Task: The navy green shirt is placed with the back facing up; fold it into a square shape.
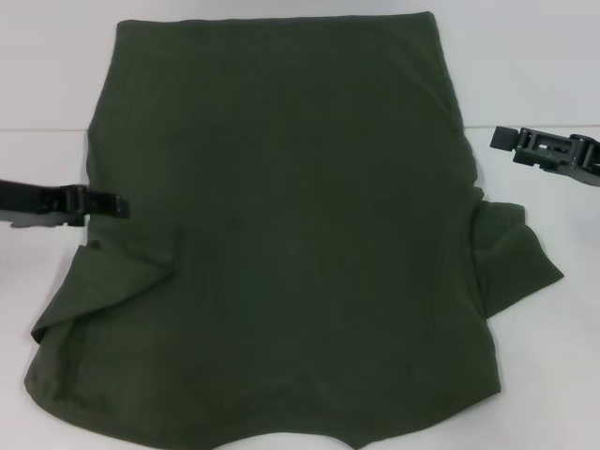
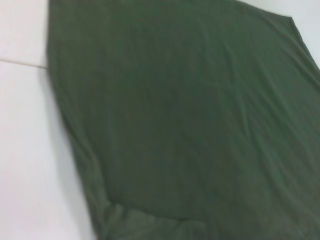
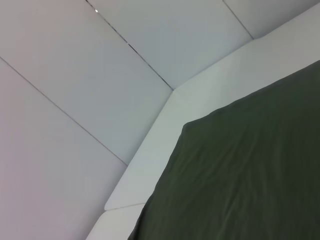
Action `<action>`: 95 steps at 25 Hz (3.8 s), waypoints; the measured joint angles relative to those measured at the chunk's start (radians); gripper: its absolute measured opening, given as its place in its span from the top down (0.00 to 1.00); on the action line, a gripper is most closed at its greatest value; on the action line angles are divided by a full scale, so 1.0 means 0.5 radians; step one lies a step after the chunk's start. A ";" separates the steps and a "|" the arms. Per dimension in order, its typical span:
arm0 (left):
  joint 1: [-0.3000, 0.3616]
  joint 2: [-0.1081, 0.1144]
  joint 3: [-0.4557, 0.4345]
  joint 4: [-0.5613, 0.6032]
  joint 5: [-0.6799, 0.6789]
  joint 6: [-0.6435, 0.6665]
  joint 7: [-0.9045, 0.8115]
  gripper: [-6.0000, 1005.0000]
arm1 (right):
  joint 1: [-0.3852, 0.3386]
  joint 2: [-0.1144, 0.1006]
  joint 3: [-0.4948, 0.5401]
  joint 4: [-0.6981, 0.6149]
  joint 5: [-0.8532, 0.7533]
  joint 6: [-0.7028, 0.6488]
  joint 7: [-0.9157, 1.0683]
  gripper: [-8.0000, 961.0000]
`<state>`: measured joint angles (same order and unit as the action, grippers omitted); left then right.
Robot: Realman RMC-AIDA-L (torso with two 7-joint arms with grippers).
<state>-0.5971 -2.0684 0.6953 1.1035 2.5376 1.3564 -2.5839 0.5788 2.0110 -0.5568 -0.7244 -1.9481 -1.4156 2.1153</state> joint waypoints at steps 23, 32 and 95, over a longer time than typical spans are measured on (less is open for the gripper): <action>0.015 0.149 -0.147 -0.515 -0.142 0.002 0.211 0.19 | -0.001 -0.006 0.000 0.023 0.000 0.015 0.000 0.15; 0.012 0.217 -0.171 -0.570 -0.221 0.471 0.374 0.19 | -0.001 -0.006 0.003 0.022 0.000 0.015 0.000 0.15; 0.239 -0.183 -0.275 -0.428 -1.217 0.466 1.484 0.19 | 0.388 -0.170 -0.511 0.082 -1.167 0.487 0.787 0.18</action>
<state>-0.4775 -2.1599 0.5575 0.8896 1.9294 1.5894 -1.8421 0.7726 1.9263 -0.8124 -0.6836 -2.5317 -1.1719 2.5088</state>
